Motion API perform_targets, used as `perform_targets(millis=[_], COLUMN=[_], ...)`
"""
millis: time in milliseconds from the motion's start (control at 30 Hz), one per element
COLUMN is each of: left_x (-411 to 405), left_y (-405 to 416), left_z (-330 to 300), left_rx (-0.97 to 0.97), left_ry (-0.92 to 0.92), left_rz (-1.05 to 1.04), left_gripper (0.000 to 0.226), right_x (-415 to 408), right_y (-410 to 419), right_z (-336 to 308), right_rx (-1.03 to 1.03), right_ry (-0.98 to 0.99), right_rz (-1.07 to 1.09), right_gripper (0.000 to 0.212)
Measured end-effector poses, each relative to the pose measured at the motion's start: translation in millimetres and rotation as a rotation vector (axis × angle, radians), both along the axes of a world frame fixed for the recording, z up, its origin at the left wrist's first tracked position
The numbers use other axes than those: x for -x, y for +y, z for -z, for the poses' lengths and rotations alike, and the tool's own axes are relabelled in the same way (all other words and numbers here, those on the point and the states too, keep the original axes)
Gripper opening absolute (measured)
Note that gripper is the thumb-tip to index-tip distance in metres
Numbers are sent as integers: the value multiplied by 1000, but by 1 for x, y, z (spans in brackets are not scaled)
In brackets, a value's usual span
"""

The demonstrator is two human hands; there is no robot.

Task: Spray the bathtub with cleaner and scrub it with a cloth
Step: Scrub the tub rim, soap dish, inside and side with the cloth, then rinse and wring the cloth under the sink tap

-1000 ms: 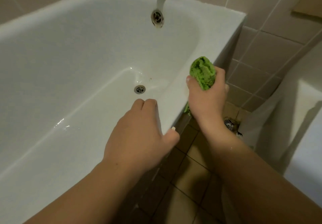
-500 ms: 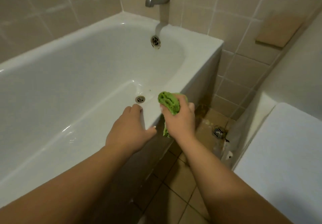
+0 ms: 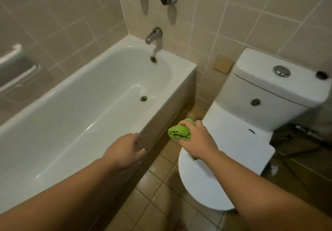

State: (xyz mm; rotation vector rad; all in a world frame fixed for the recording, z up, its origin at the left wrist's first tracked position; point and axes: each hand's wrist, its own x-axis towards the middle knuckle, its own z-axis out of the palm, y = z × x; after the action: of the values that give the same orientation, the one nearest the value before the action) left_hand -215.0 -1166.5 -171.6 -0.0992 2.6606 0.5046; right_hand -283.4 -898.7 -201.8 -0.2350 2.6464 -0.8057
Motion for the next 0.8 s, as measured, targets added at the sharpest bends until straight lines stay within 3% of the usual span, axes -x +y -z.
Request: perform_targets(millis=[300,600,800], left_x=[-36,29,-4], left_y=[88,191,297], left_z=[-85,-136,-166], left_rx=[-151,-267,-330], left_ry=[-8,120,168], left_rz=[179,614,997], left_gripper=[39,43,38], right_x=[-101,-168,-272], right_y=[82,131,176], right_z=[-111,-175,-209], right_rx=[34,-11,-63], right_ry=[63,288,359], right_rz=[239,616,999], right_gripper=[66,80,80])
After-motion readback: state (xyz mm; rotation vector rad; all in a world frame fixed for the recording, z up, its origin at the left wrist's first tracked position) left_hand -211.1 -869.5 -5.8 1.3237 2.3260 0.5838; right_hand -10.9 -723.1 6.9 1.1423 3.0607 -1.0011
